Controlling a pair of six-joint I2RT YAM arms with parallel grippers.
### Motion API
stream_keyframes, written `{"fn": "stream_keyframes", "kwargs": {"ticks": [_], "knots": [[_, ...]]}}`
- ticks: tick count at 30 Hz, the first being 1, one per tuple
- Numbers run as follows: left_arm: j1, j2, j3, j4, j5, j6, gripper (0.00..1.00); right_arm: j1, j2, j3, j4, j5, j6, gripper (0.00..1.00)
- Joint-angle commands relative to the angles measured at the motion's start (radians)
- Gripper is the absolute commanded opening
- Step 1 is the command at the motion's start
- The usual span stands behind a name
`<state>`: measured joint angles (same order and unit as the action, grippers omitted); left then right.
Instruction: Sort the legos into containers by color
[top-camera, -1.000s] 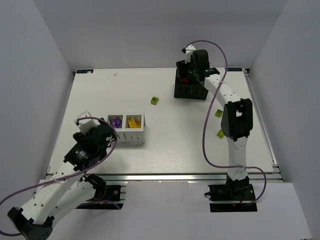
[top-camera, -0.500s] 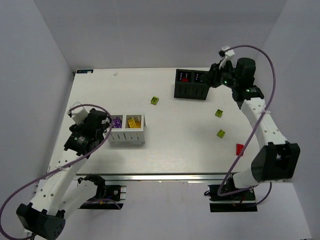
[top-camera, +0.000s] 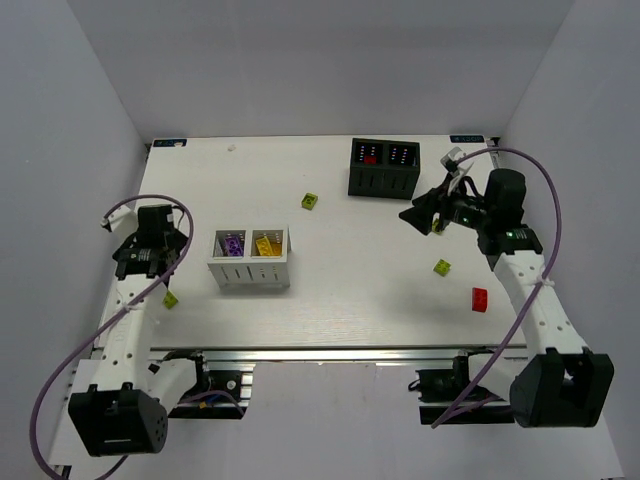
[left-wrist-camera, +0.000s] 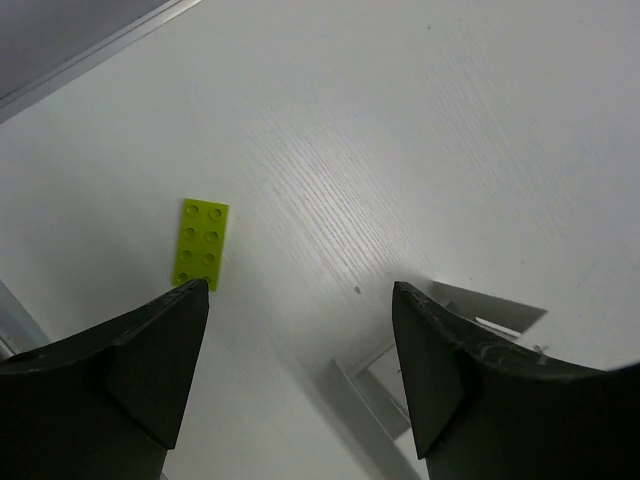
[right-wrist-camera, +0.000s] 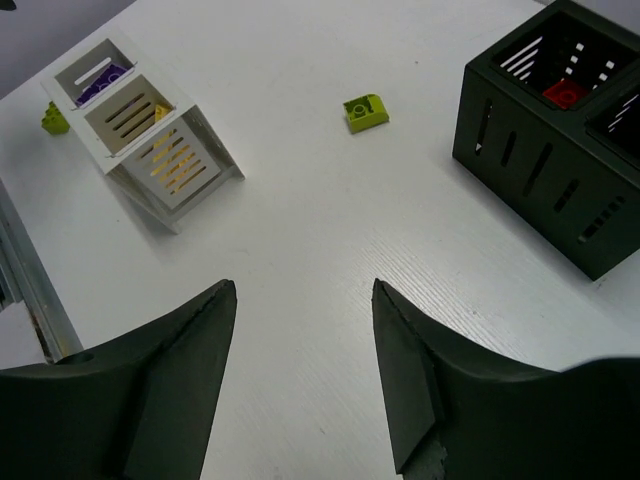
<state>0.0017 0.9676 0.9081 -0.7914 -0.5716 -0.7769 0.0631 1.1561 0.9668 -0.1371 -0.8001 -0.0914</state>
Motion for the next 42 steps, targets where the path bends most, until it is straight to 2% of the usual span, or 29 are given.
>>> {"fn": "stream_keyframes", "kwargs": {"ticks": [1,6,11,16,23,27,34,39,42], "knots": [[0.09,-0.013,0.003,0.01,0.11,0.07,0.83,-0.028,-0.084,-0.042,0.07,-0.047,-0.018,0.63],[0.2,0.095,-0.024,-0.017,0.17,0.11,0.86,-0.046,-0.114,-0.049,0.028,-0.085,-0.041,0.63],[0.273,0.149,-0.121,0.009,0.289,0.104,0.95,-0.049,-0.108,-0.063,0.03,-0.083,-0.042,0.63],[0.337,0.239,-0.164,0.06,0.294,0.133,0.96,-0.104,-0.088,-0.071,0.044,-0.103,-0.015,0.64],[0.368,0.359,-0.144,0.139,0.291,0.212,0.98,-0.161,-0.073,-0.091,0.083,-0.145,0.025,0.64],[0.388,0.417,-0.146,0.179,0.325,0.22,0.91,-0.19,-0.059,-0.094,0.097,-0.169,0.039,0.64],[0.397,0.456,-0.155,0.219,0.378,0.232,0.71,-0.239,-0.045,-0.105,0.12,-0.234,0.067,0.64],[0.416,0.476,-0.17,0.244,0.415,0.24,0.66,-0.267,-0.044,-0.108,0.126,-0.267,0.081,0.64],[0.425,0.479,-0.173,0.253,0.432,0.251,0.58,-0.279,-0.044,-0.109,0.125,-0.287,0.084,0.63]]}}
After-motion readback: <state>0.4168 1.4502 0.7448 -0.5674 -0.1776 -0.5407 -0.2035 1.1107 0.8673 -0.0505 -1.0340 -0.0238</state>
